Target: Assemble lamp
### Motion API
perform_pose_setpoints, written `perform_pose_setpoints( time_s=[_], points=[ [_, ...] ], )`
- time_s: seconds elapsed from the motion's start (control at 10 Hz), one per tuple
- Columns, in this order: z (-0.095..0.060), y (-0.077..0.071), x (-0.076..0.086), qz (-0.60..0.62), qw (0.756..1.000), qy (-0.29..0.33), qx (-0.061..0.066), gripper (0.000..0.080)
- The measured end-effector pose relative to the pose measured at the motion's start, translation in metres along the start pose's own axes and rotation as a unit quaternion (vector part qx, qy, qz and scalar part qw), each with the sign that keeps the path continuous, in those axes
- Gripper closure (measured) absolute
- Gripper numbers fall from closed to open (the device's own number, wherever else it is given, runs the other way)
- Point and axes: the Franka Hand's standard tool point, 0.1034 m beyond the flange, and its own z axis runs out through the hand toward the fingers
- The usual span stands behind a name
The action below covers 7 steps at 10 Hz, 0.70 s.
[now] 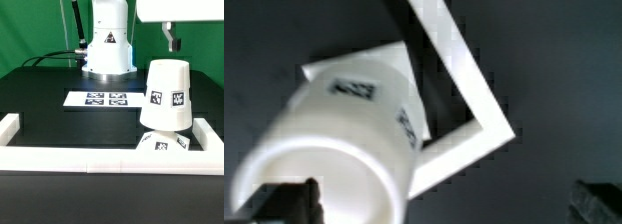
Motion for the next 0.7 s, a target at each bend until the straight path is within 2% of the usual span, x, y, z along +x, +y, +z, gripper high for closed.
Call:
perform_pose_setpoints(
  time_s=[0.1,0.2,0.4,0.7],
  points=[
    [-0.010,0.001,-0.001,0.001,1.000,-0.002,0.002,0.0101],
    [-0.012,0.002,-0.002,0.002,1.000,0.000,0.003,0.0101],
    [-0.005,0.005,-0.018,0.026,1.000,-0.001,0.001,0.0101],
    [0.004,-0.009,-0.036,0.063,0.998,-0.007,-0.007,0.0101]
  ],
)
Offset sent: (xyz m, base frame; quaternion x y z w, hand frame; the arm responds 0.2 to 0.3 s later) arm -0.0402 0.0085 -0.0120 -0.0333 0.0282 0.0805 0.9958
